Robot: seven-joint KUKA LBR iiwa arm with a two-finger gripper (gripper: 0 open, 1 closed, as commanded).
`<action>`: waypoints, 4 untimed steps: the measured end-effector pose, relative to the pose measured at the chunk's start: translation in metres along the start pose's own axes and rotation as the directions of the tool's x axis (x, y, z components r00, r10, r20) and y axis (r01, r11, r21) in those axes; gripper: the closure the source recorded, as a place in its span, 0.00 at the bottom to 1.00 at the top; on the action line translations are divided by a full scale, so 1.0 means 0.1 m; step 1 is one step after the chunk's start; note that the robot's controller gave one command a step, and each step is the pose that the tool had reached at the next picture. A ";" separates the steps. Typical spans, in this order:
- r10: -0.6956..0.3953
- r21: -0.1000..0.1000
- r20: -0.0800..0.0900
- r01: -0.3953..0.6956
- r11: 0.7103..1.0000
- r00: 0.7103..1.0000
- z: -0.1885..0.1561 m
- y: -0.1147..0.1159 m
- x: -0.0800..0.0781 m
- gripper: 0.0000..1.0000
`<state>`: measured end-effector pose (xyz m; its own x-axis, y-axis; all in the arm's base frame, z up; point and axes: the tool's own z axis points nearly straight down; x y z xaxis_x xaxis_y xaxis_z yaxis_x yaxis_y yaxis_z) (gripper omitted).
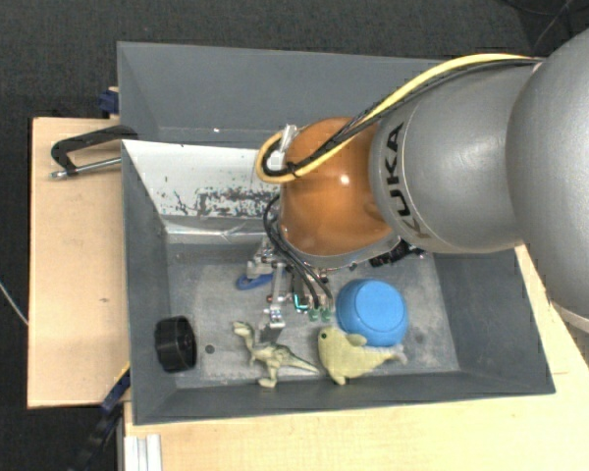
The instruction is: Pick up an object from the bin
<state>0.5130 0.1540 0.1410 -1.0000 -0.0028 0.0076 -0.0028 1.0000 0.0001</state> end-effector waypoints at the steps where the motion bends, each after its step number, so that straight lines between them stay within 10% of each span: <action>1: -0.044 -0.002 0.014 0.044 0.999 0.999 0.60 -0.19 0.16 0.00; 4: 0.231 -0.007 0.010 -0.231 0.973 0.973 0.69 -0.45 0.19 0.00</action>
Offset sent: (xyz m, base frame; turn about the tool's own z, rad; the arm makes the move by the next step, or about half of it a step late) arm -0.0206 -0.0237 -0.0710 -0.0437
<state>0.4934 0.1088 0.0723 -0.9735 0.2286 -0.0026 0.2286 0.9735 0.0049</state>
